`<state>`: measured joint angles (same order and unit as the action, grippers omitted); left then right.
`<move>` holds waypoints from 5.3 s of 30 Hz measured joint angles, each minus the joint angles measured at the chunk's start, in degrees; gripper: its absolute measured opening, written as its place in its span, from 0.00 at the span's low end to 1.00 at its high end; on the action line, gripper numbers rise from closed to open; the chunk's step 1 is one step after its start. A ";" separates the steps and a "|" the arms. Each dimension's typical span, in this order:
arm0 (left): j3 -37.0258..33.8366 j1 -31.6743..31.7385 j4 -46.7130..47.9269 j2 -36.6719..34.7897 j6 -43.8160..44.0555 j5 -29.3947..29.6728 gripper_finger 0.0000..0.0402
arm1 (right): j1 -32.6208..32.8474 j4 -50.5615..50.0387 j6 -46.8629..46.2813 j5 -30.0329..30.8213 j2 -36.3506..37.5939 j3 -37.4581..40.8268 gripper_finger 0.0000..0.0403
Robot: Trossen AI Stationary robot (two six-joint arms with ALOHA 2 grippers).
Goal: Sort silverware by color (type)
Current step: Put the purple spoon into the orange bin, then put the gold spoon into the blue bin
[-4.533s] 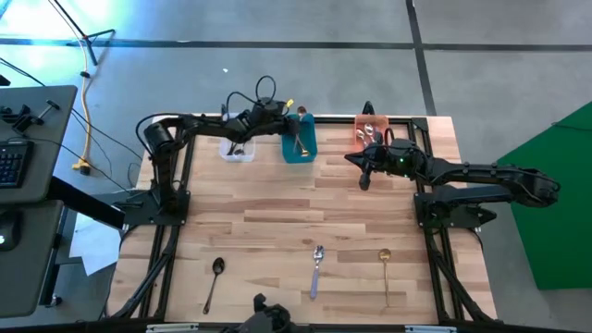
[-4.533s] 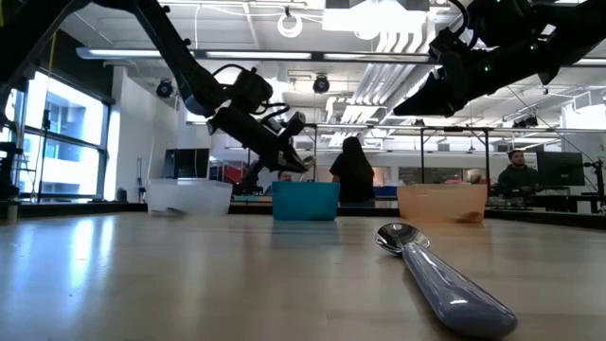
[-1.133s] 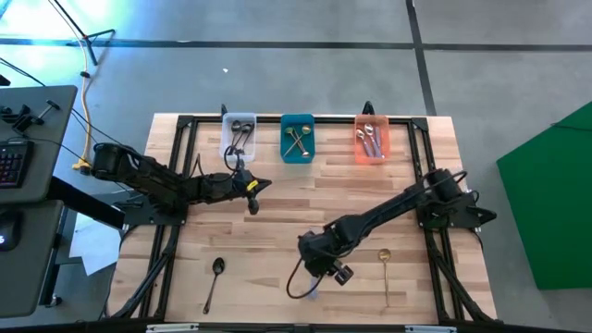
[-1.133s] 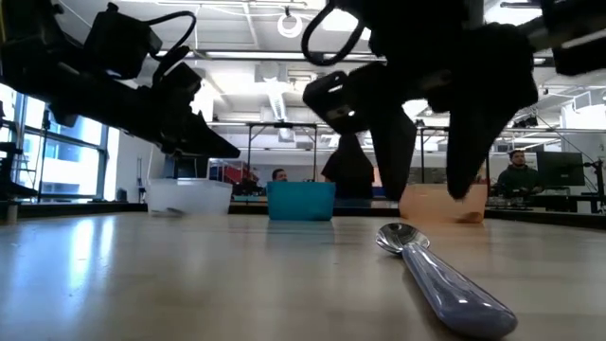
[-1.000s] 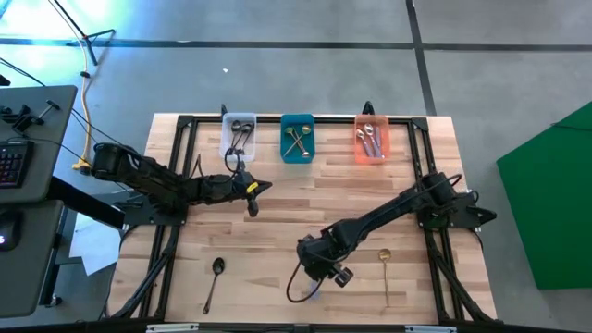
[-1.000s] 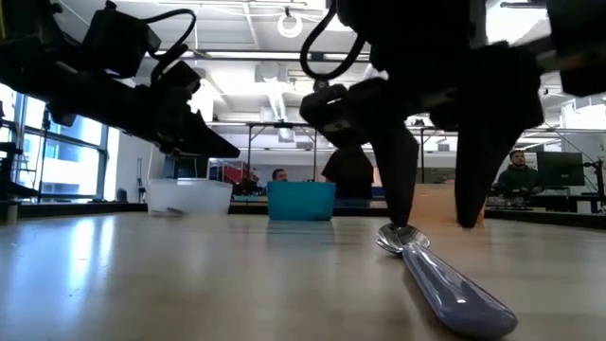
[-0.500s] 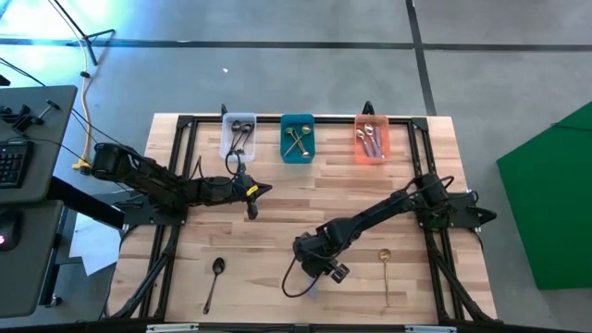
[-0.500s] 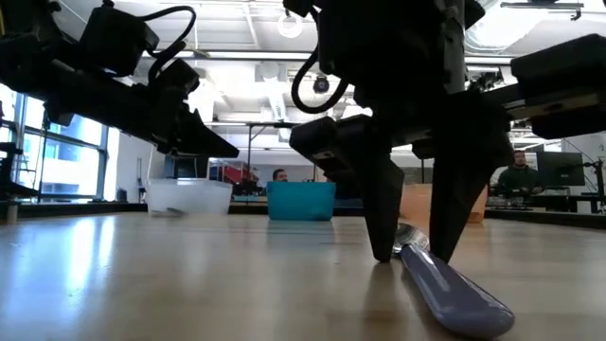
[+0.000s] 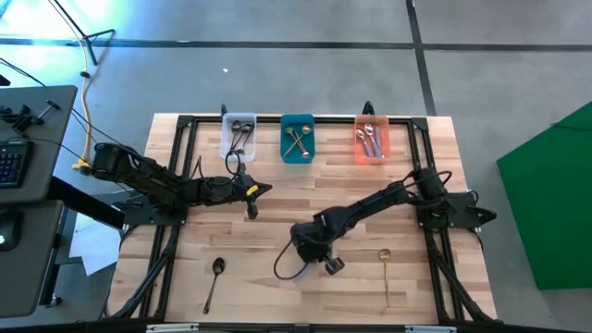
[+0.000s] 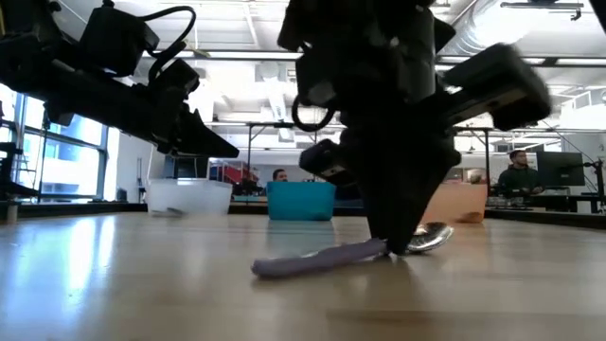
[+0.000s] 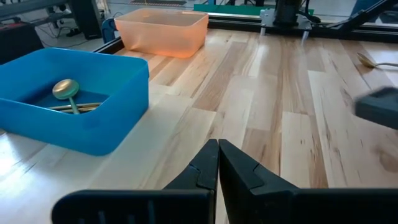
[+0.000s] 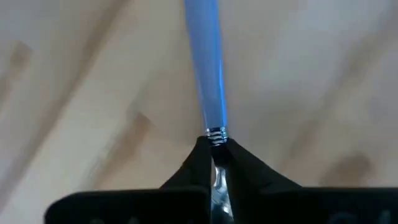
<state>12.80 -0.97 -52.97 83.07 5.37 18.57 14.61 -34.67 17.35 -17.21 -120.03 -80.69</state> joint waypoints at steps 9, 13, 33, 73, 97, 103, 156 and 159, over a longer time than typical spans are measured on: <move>0.00 0.17 -0.03 0.02 1.85 0.33 0.01 | -5.58 -12.42 -7.06 11.58 8.91 0.27 0.02; 0.00 0.20 -0.04 0.01 2.93 1.55 0.01 | -9.27 -18.91 -9.74 16.66 15.47 0.24 0.00; 0.00 0.20 0.00 0.00 1.96 2.66 0.01 | -13.06 -10.91 -22.94 13.81 9.13 0.18 0.35; 0.00 0.20 1.88 0.00 0.37 3.63 0.01 | -19.69 -20.54 -19.49 14.61 12.31 0.30 0.01; 0.00 0.71 2.08 0.00 0.98 4.92 0.01 | -67.72 -9.61 -31.89 17.74 30.34 20.82 0.01; 0.00 1.26 2.03 0.01 1.01 5.05 0.01 | -69.76 -4.36 -32.57 14.70 30.34 24.37 0.01; 0.04 10.49 -14.74 0.02 -0.32 1.57 0.01 | 17.17 -15.91 -118.85 26.21 42.06 32.19 0.01; 0.52 11.44 -15.43 0.02 -0.68 1.56 0.01 | 21.65 -20.15 -127.11 20.75 38.04 27.88 0.04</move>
<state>13.31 10.47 -68.41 83.09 4.69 20.12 36.26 -54.81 -109.76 3.54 -81.99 -52.81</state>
